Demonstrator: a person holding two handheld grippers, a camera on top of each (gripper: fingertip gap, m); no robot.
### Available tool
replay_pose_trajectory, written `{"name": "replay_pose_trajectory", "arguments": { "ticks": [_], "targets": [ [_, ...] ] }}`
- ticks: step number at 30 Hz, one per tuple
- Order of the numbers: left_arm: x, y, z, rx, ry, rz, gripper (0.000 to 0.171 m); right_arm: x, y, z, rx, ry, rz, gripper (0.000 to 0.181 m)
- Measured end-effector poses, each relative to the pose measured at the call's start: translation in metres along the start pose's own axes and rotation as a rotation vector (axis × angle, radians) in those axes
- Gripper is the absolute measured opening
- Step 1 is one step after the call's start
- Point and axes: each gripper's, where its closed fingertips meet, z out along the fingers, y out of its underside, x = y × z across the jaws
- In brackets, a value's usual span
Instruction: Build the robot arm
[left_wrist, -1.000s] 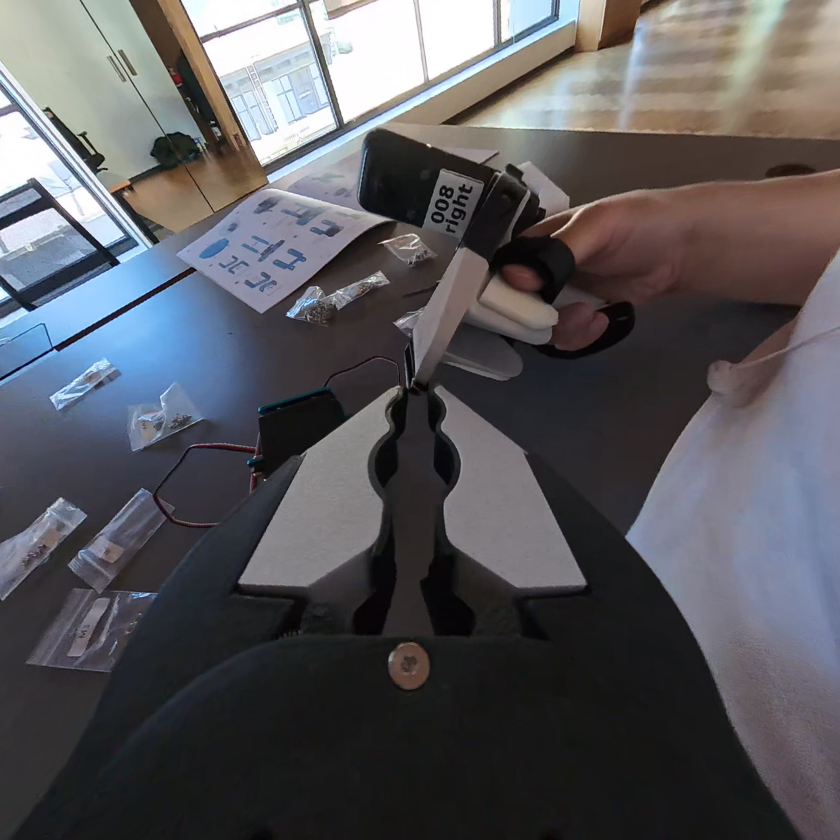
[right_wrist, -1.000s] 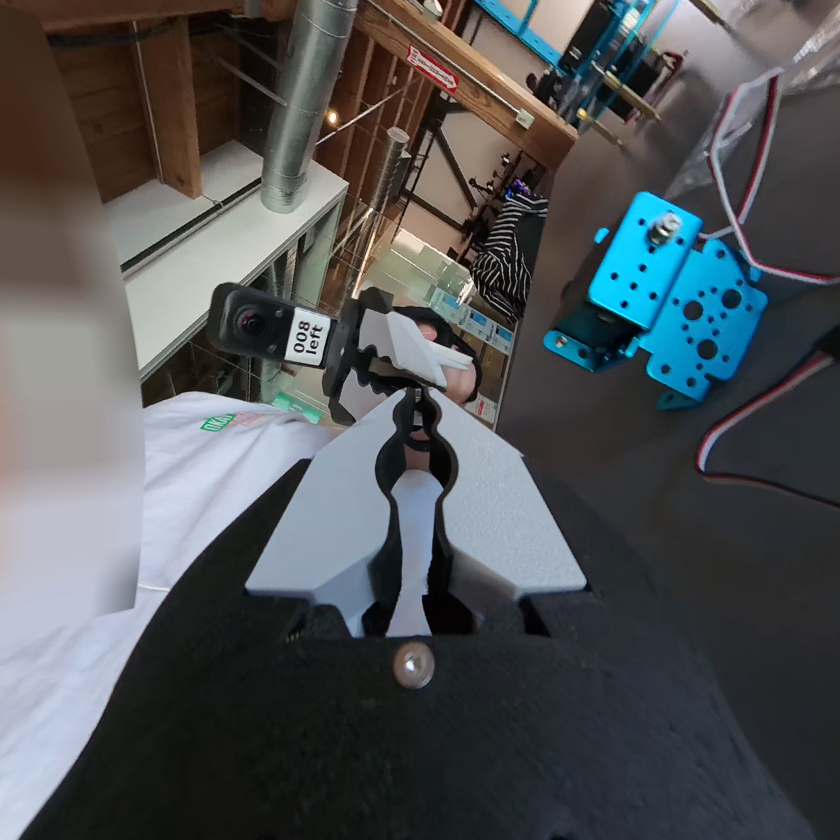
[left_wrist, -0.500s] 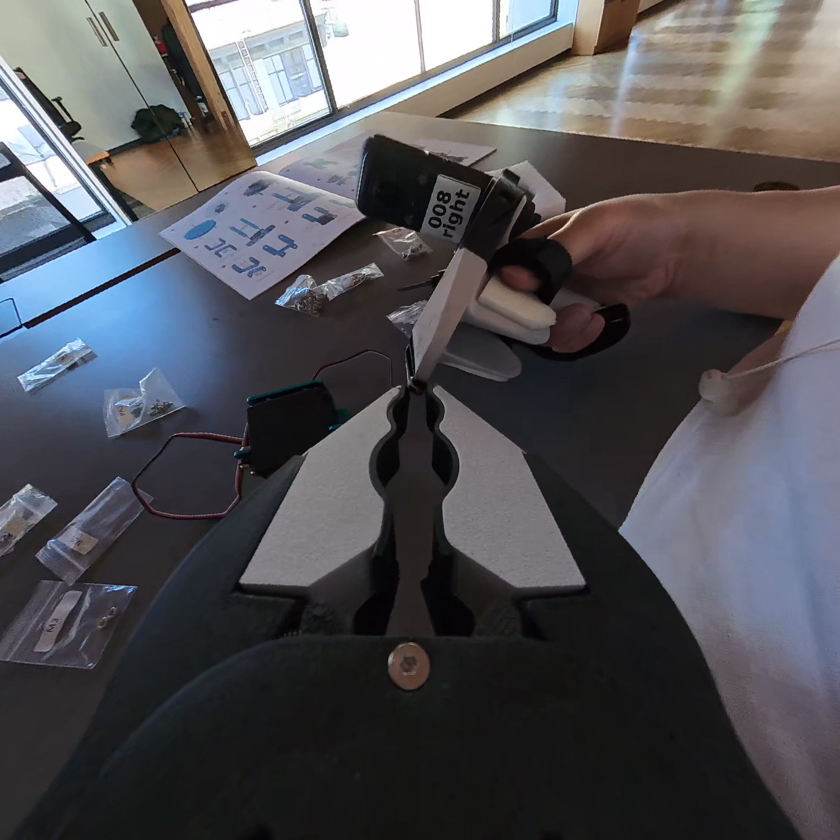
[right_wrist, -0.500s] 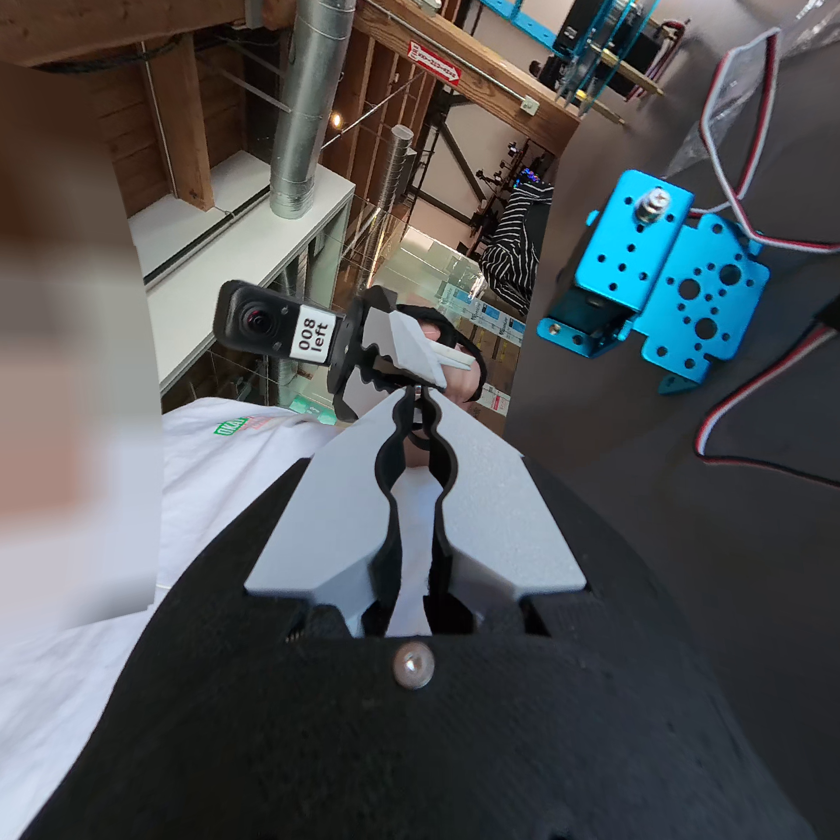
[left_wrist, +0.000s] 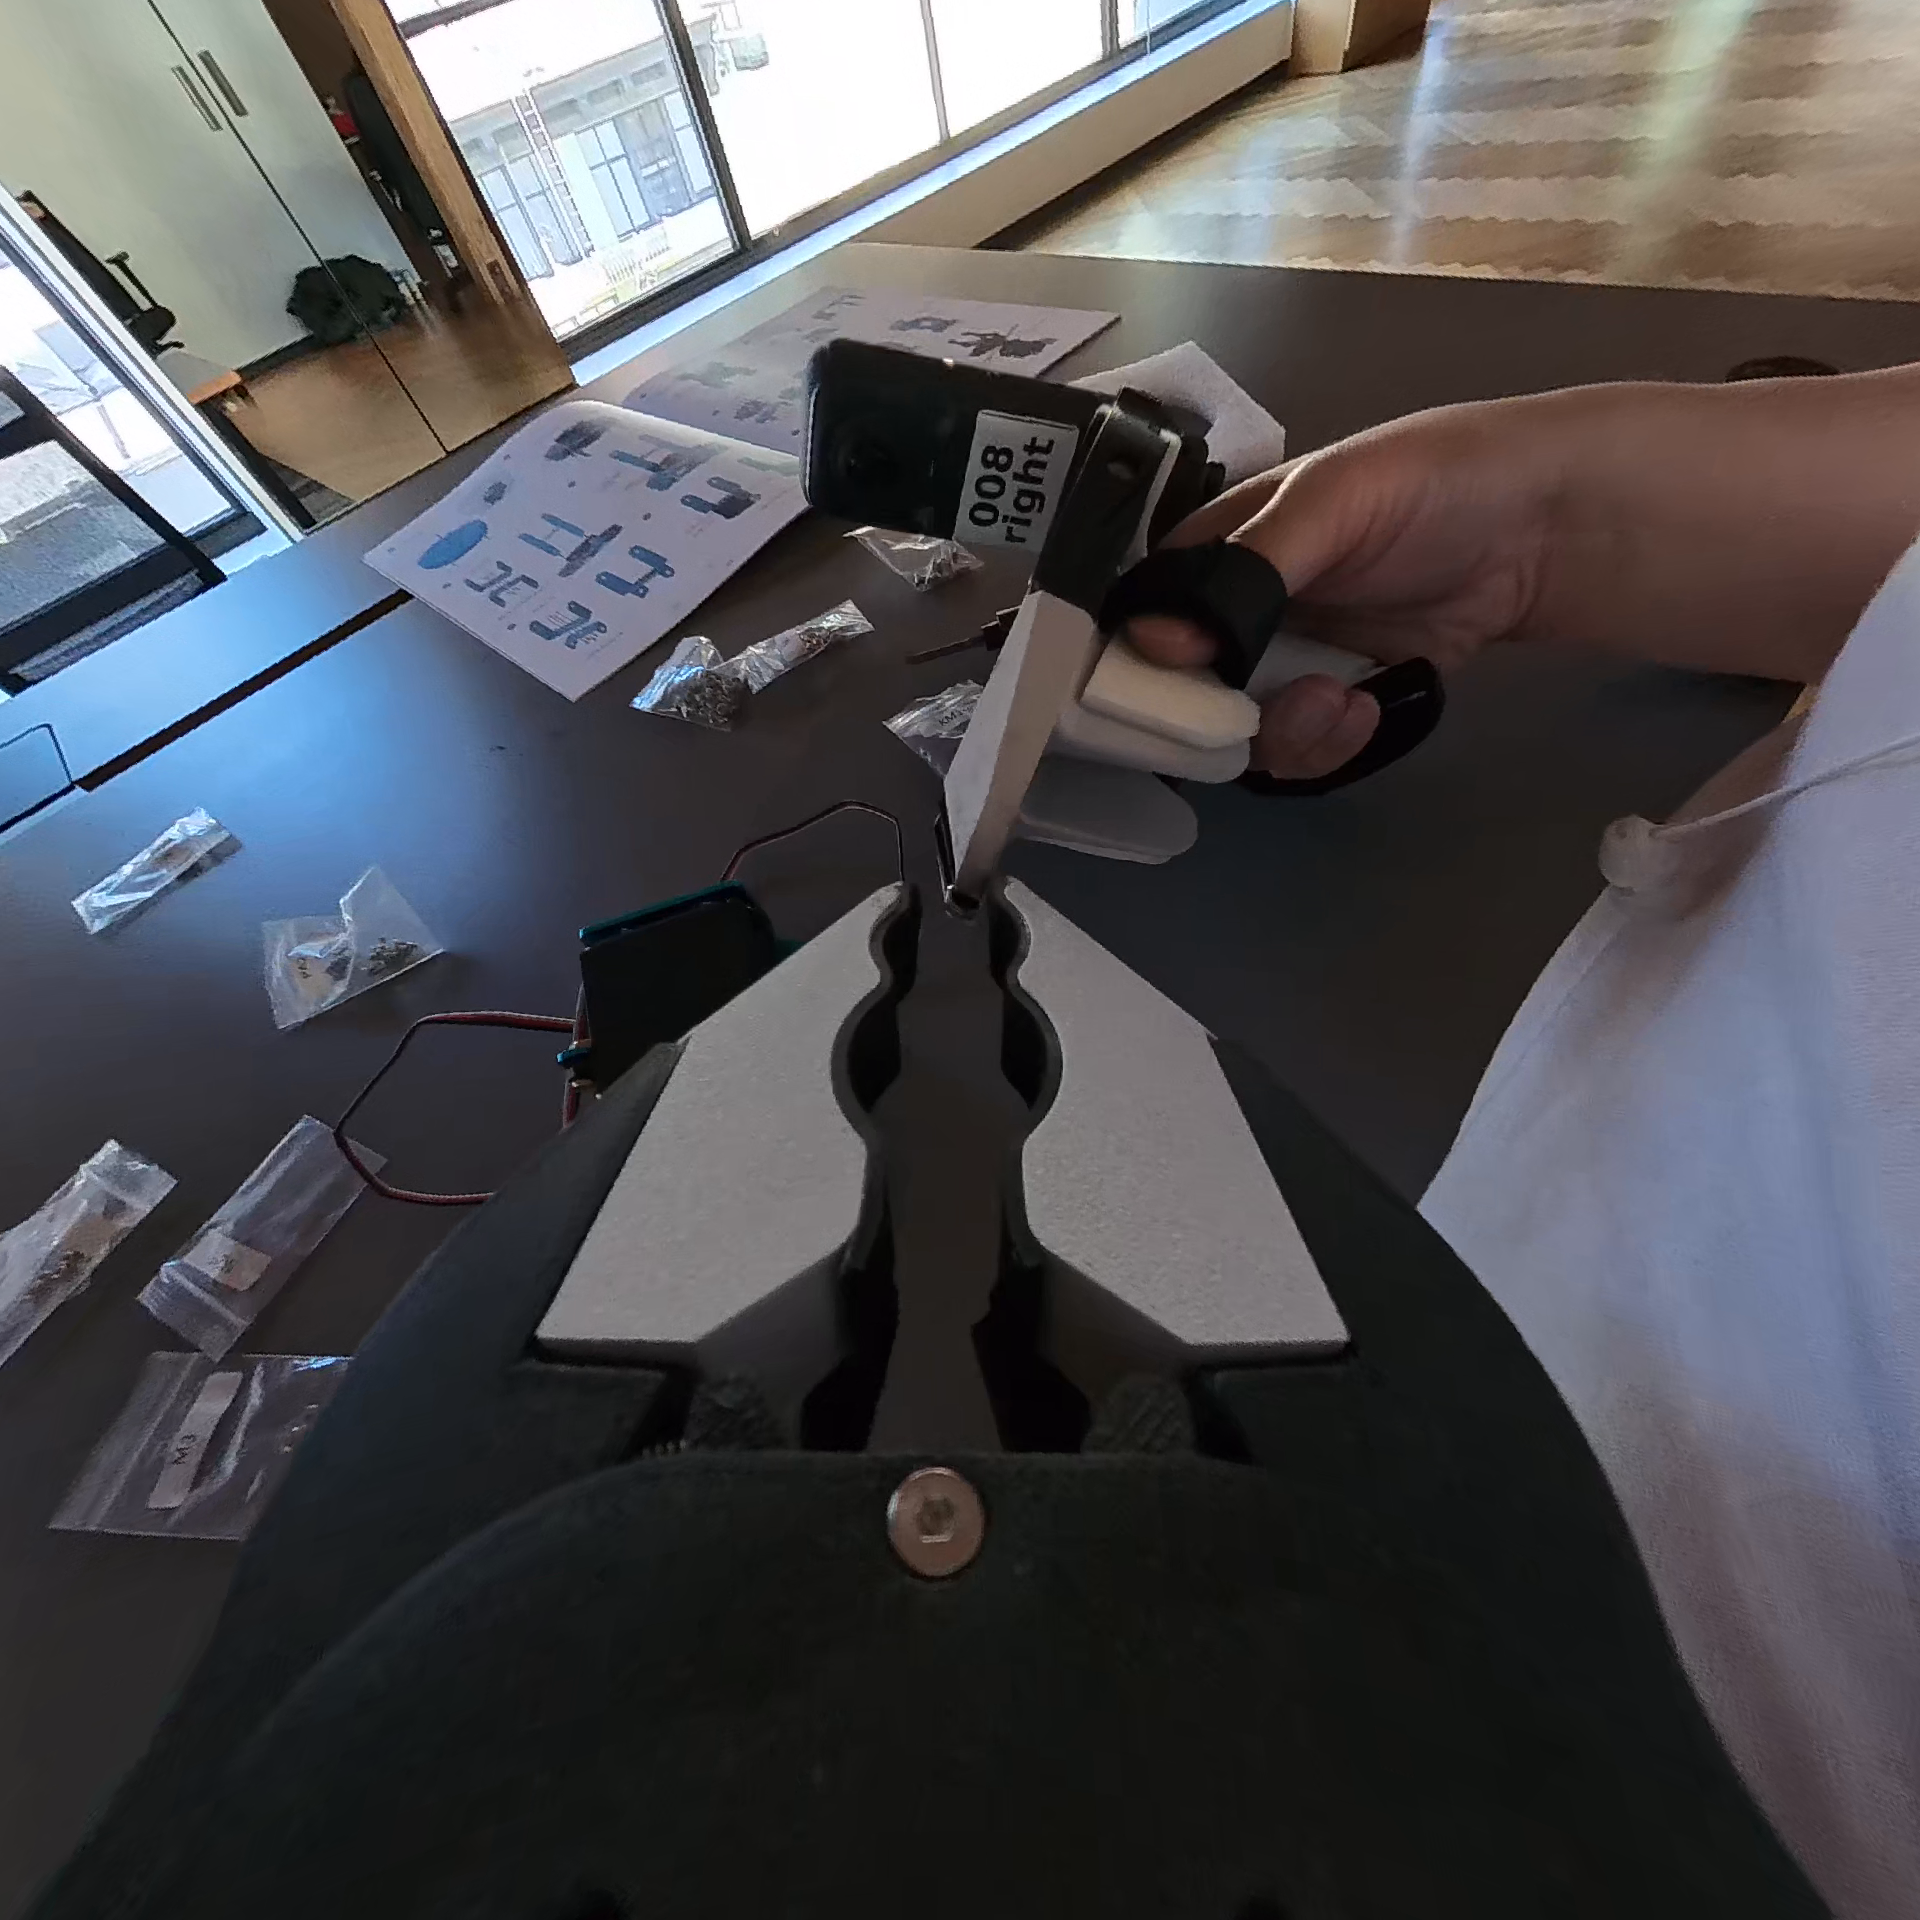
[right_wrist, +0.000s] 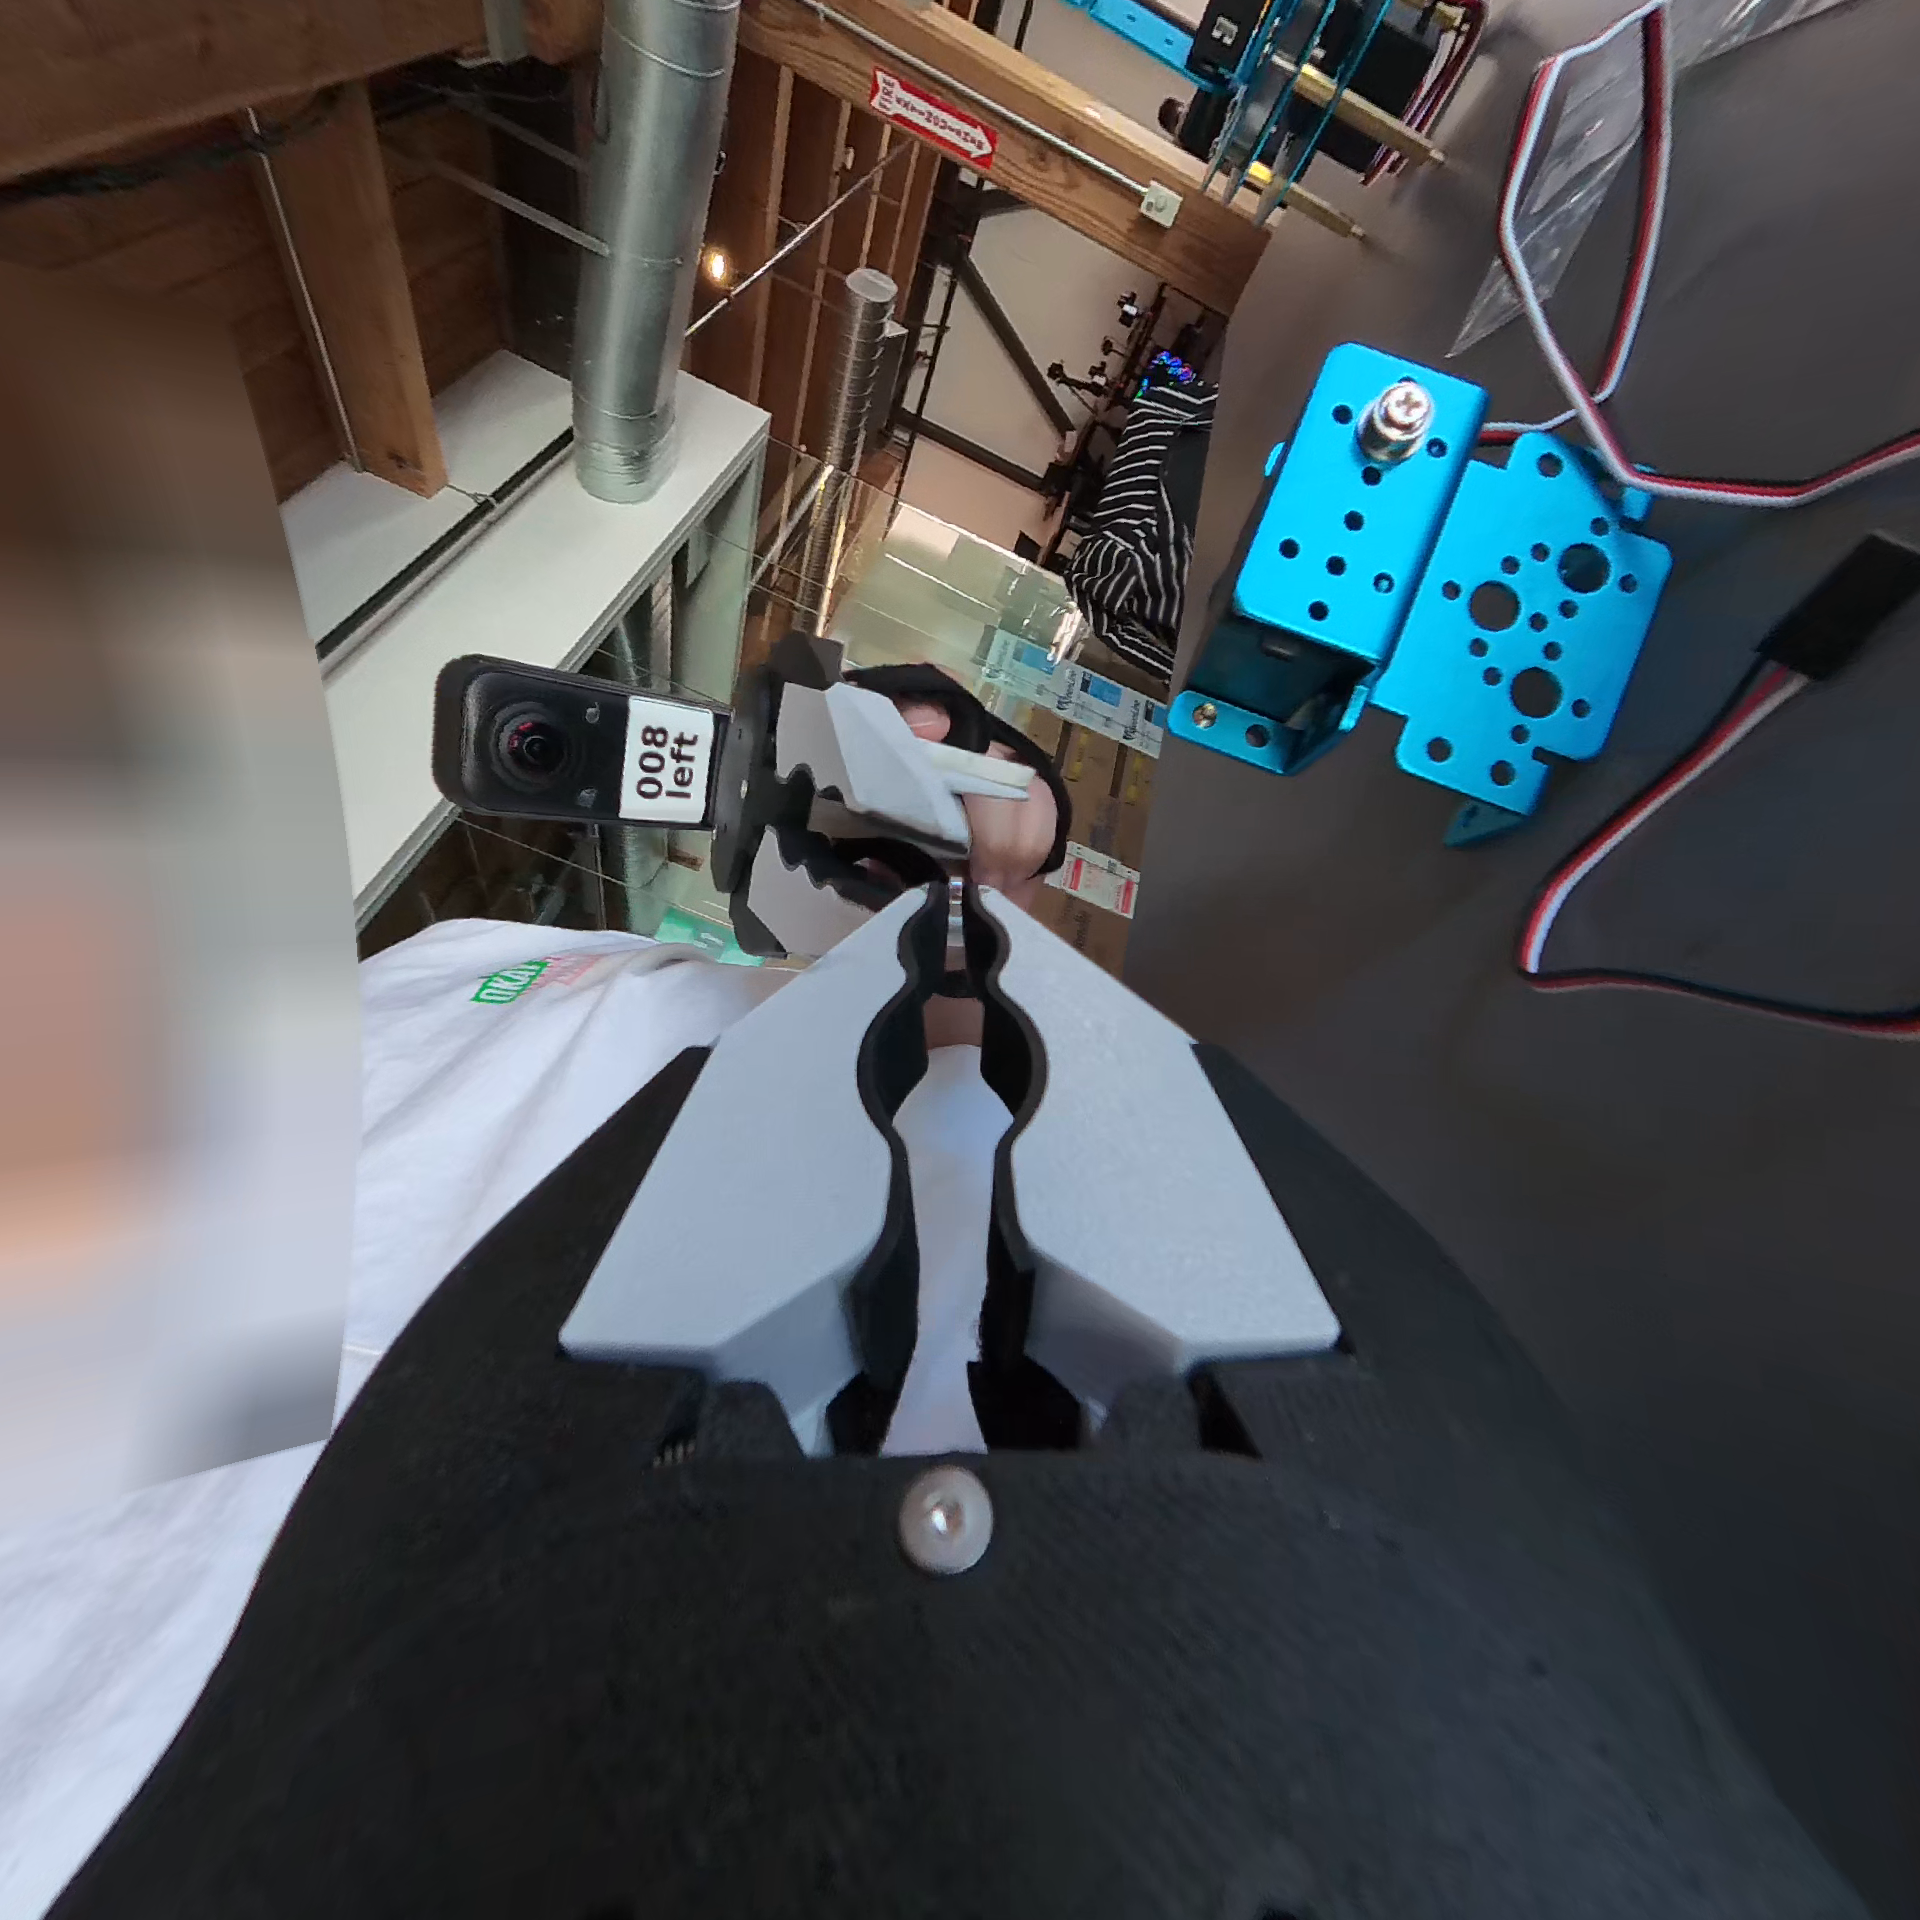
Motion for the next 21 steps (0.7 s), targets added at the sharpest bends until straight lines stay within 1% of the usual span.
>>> {"name": "replay_pose_trajectory", "arguments": {
  "ticks": [6, 8, 13, 16, 21],
  "targets": [
    [0.004, 0.004, 0.001, -0.038, 0.033, 0.037, 0.014, 0.000, 0.002, 0.002, -0.014, -0.009, 0.008, 0.002],
    [0.004, 0.005, 0.001, -0.042, 0.028, 0.049, 0.008, 0.001, 0.003, 0.002, -0.017, -0.006, 0.009, 0.002],
    [0.005, 0.006, 0.001, -0.055, 0.037, 0.066, 0.007, 0.001, 0.003, 0.002, -0.021, -0.010, 0.013, 0.002],
    [0.005, 0.000, -0.001, -0.024, 0.043, 0.050, 0.006, -0.004, 0.001, 0.002, -0.011, -0.042, 0.000, 0.003],
    [0.003, -0.017, -0.008, 0.070, 0.053, -0.017, 0.006, -0.020, -0.005, 0.002, 0.021, -0.127, -0.040, 0.009]
  ]
}}
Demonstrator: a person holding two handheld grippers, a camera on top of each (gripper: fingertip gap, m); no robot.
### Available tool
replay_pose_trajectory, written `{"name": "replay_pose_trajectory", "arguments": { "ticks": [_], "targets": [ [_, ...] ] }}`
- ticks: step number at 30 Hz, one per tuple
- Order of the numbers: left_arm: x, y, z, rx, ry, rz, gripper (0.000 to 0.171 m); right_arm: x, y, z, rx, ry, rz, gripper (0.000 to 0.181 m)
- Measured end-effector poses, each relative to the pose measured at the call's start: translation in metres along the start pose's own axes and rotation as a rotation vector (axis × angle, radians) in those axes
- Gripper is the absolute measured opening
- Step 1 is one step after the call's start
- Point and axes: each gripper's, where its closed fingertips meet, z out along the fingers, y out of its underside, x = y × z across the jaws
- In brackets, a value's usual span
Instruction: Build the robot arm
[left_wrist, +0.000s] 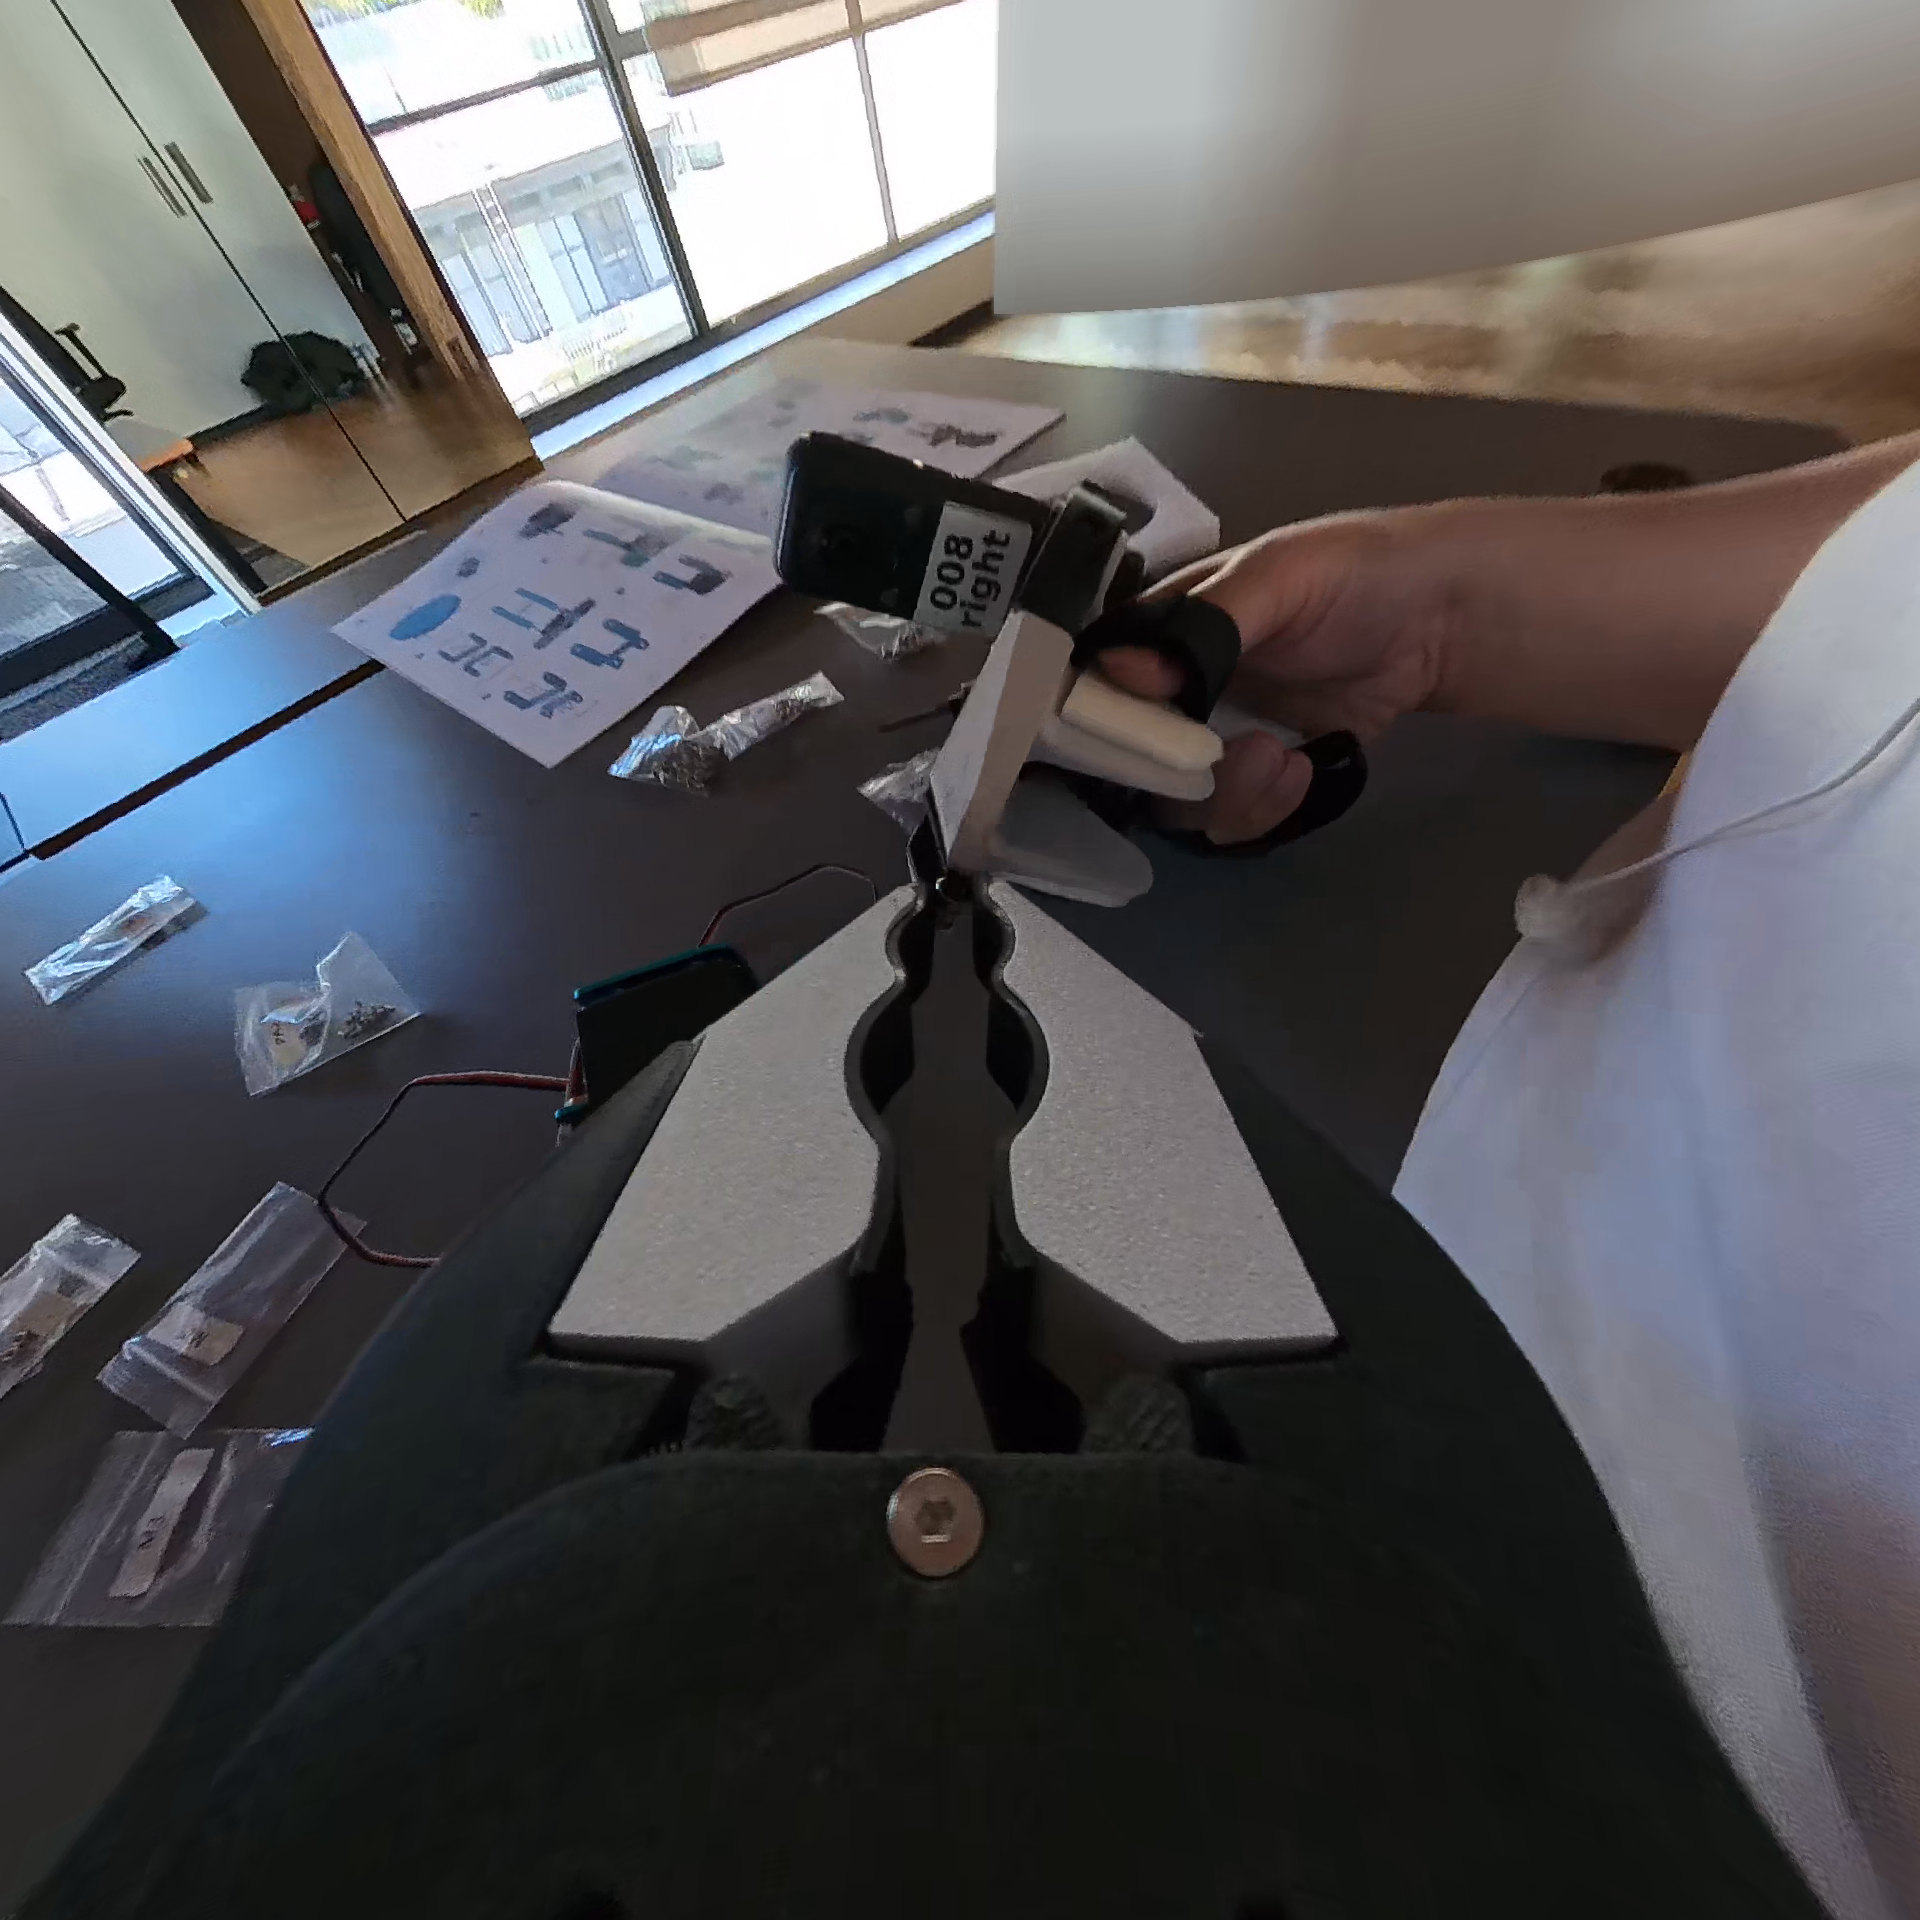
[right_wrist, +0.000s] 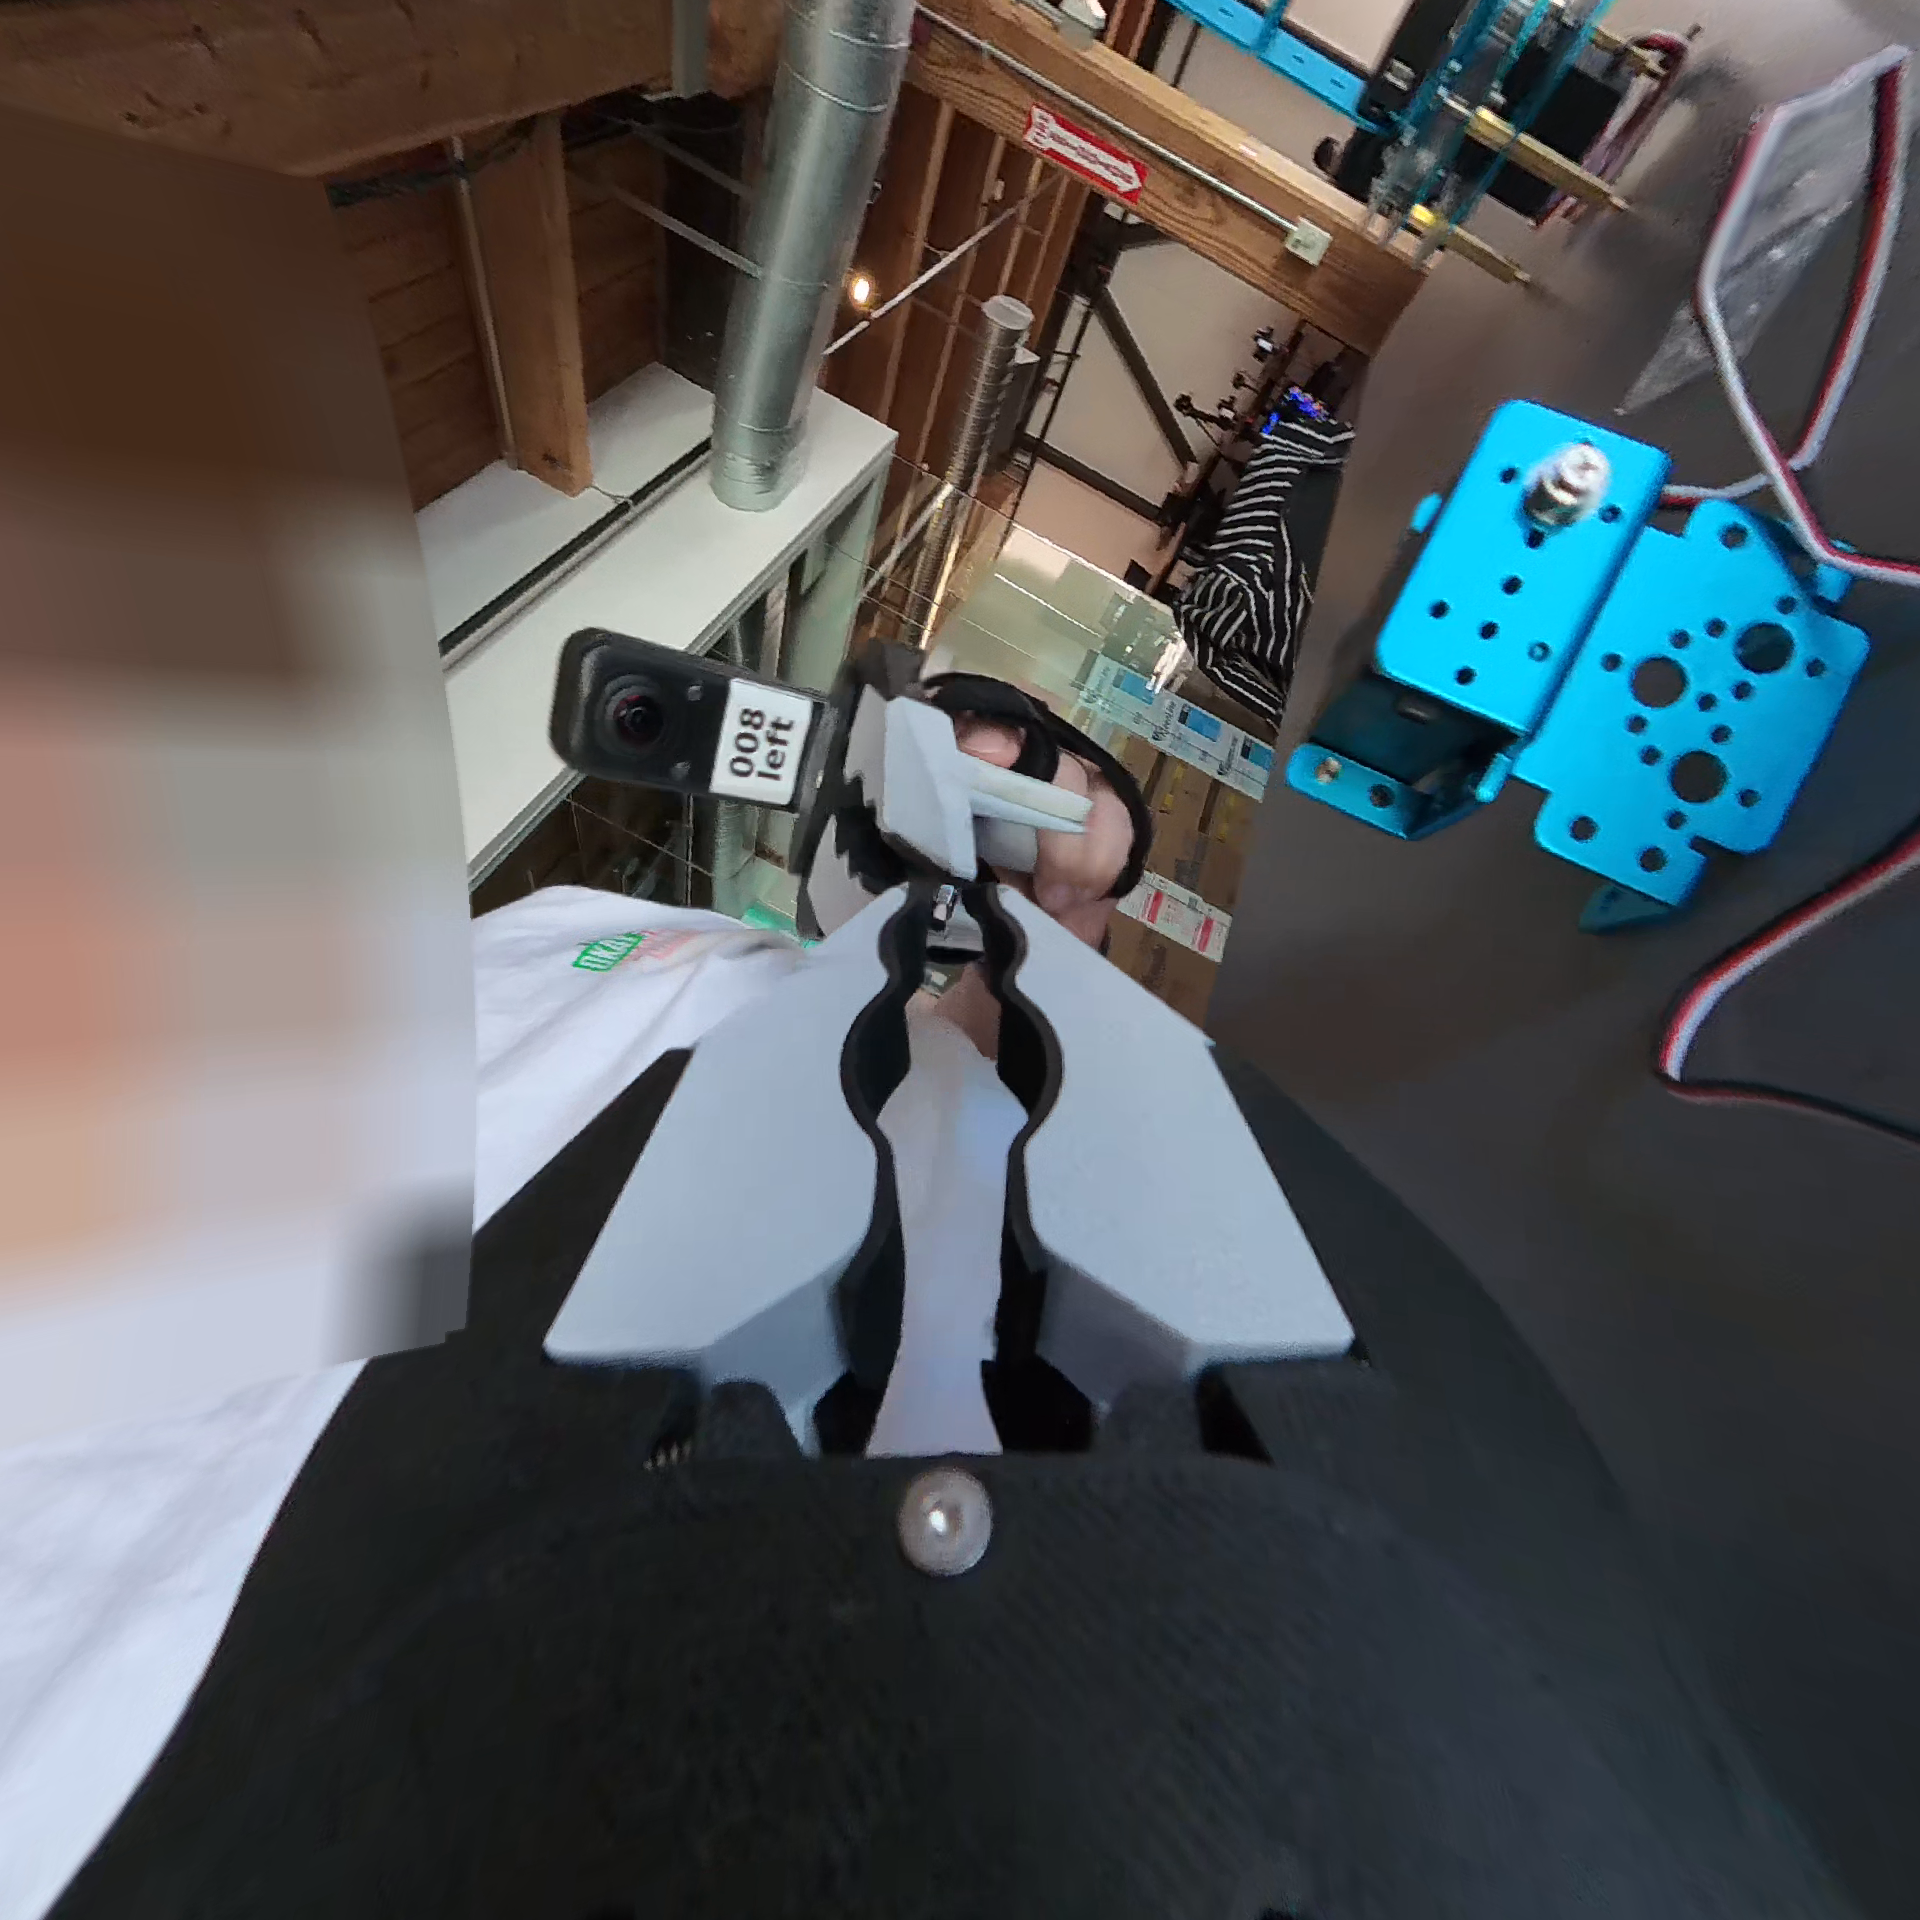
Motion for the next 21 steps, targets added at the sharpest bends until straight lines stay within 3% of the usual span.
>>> {"name": "replay_pose_trajectory", "arguments": {
  "ticks": [3, 5, 6, 11, 15, 21],
  "targets": [
    [-0.002, -0.005, -0.001, 0.027, 0.024, -0.088, 0.006, -0.006, -0.004, 0.000, -0.006, 0.036, -0.144, 0.014],
    [-0.004, -0.005, -0.003, 0.042, 0.049, -0.158, 0.006, -0.012, -0.008, 0.000, -0.003, 0.089, -0.304, 0.032],
    [-0.005, -0.006, -0.005, 0.052, 0.071, -0.195, 0.006, -0.018, -0.010, 0.000, -0.003, 0.104, -0.392, 0.032],
    [0.000, -0.013, -0.016, 0.120, 0.226, -0.334, 0.006, -0.029, -0.018, -0.004, 0.007, 0.312, -0.898, 0.023],
    [0.009, -0.015, -0.023, 0.127, 0.368, -0.412, 0.006, -0.033, -0.007, 0.001, -0.092, 0.449, -1.281, 0.016],
    [0.015, -0.011, -0.021, 0.092, 0.473, -0.500, 0.006, -0.019, 0.012, 0.008, -0.264, 0.558, -1.555, 0.006]
  ]
}}
